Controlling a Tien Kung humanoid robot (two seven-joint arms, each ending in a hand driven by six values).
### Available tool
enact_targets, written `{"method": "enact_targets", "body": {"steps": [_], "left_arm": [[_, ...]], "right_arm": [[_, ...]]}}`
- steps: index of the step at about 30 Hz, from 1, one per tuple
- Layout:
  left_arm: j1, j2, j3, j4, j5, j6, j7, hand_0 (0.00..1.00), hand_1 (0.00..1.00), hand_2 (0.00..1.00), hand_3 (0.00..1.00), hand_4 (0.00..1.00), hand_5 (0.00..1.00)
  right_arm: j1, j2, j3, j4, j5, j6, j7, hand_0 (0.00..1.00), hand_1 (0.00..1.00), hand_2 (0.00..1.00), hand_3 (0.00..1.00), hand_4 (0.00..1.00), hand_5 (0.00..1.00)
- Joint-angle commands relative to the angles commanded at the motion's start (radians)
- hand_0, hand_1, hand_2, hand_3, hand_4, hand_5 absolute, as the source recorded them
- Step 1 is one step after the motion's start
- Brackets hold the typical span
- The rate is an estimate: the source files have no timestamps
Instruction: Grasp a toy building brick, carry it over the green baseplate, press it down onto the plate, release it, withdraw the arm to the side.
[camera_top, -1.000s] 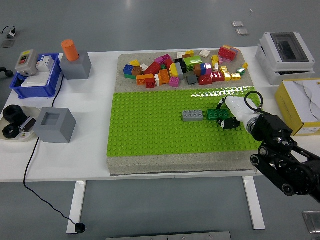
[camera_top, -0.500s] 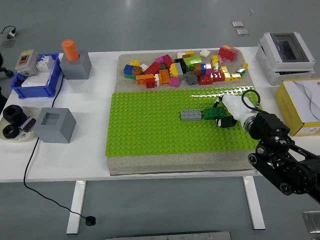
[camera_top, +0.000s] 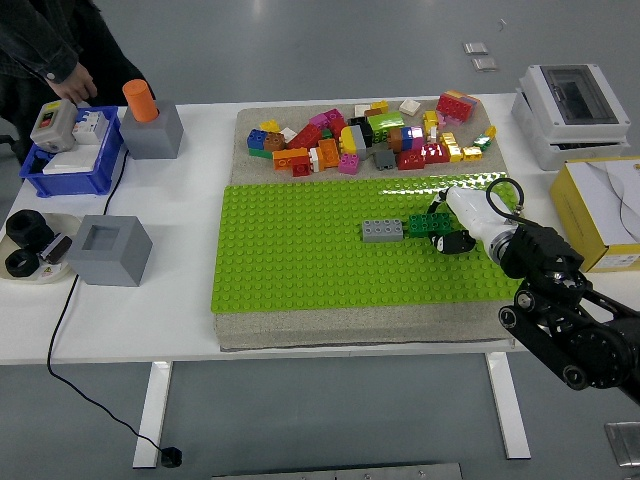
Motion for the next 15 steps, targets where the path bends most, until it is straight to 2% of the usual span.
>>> {"method": "enact_targets", "body": {"steps": [15], "left_arm": [[-0.001,0.001,-0.001,0.0,0.004,-0.001,0.001,0.656,0.643,0.649,0.668,0.71,0.209]], "right_arm": [[0.019,0.017,-0.014,-0.044,0.014,-0.009,0.013,0.772,0.786,0.817,0.559,0.61,0.152]]}}
